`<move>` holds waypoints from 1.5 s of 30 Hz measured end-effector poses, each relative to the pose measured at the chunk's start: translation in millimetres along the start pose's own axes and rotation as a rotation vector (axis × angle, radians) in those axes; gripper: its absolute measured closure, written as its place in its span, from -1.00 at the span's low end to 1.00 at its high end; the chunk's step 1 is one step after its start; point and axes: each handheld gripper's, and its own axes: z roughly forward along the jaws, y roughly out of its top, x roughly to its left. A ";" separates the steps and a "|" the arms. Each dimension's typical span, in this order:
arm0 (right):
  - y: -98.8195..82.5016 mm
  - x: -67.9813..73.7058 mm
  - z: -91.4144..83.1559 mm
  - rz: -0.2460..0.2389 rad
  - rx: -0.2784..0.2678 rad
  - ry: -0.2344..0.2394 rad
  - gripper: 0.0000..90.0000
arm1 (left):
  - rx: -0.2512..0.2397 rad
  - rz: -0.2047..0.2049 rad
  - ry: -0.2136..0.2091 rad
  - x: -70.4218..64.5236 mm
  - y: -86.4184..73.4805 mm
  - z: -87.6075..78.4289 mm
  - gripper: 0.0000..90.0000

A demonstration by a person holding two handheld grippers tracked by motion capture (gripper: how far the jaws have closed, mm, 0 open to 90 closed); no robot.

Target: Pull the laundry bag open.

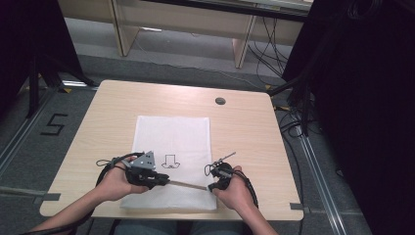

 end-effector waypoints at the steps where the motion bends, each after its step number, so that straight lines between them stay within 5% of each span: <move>1: 0.1 -0.8 0.4 -0.015 -0.009 0.003 1.00 | 0.012 0.014 0.007 0.4 0.1 -0.5 0.82; 15: 0.5 -2.8 1.0 -0.028 0.015 -0.017 1.00 | 0.016 0.031 0.015 0.9 0.3 -2.1 0.82; 17: 0.6 -2.0 0.6 -0.026 0.007 0.014 1.00 | 0.009 0.015 0.023 2.7 -0.5 -4.1 0.82; 25: 0.6 -2.9 1.2 -0.028 0.014 -0.016 1.00 | 0.010 0.006 0.012 4.3 -2.1 -4.9 0.82; 27: 0.5 -1.9 0.7 -0.030 0.001 0.015 1.00 | 0.016 0.008 0.014 4.4 -2.8 -5.6 0.82; 36: 0.5 -1.6 0.5 -0.026 0.007 0.011 1.00 | -0.004 -0.032 0.017 7.9 -13.0 -14.9 0.82; 38: 0.6 -1.5 0.6 -0.026 0.007 0.010 1.00 | 0.004 -0.009 0.021 7.7 -12.3 -14.2 0.82; 45: 0.4 -1.5 0.4 -0.020 0.009 0.010 1.00 | 0.004 -0.024 0.016 7.9 -12.9 -15.3 0.82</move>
